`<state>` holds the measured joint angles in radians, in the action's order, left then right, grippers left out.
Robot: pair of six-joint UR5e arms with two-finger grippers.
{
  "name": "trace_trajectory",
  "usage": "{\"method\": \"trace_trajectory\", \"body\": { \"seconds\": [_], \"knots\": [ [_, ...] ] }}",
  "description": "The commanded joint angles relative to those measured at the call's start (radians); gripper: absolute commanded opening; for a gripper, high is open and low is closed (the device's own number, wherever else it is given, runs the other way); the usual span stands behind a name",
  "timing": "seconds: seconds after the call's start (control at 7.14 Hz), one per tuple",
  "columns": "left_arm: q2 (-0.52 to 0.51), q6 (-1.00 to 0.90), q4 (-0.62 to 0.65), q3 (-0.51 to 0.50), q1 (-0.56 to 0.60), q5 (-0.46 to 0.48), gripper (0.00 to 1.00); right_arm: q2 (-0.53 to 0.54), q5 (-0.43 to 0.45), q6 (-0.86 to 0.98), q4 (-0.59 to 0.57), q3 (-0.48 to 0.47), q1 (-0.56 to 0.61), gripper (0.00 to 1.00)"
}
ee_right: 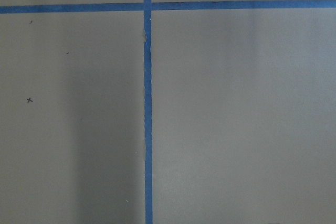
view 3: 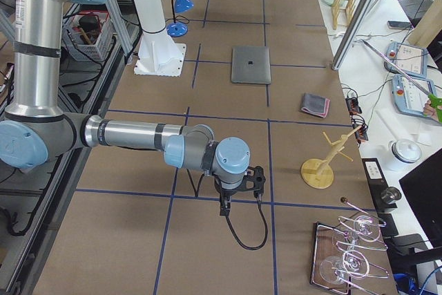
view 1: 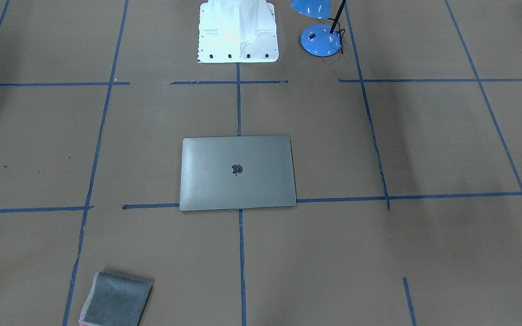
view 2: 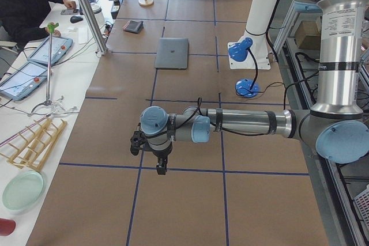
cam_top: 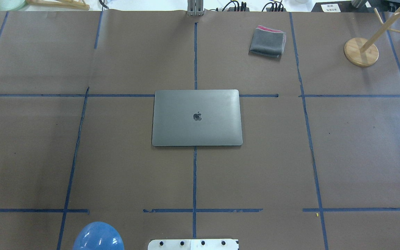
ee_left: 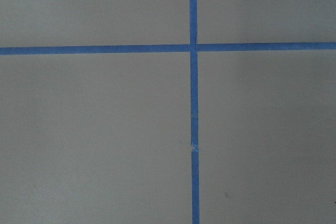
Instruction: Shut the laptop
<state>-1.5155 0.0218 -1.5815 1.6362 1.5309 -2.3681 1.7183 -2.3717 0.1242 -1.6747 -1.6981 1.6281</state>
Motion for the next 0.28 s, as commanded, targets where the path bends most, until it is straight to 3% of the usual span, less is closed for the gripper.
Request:
{"method": "trace_trajectory", "body": {
  "seconds": [0.0,0.14],
  "knots": [
    [0.000,0.000,0.000,0.001,0.000,0.001,1.00,-0.002,0.000,0.000,0.001,-0.003,0.001,1.00],
    [0.000,0.000,0.000,0.001,0.000,0.001,1.00,-0.003,0.000,0.000,0.001,-0.003,0.001,1.00]
  ]
}}
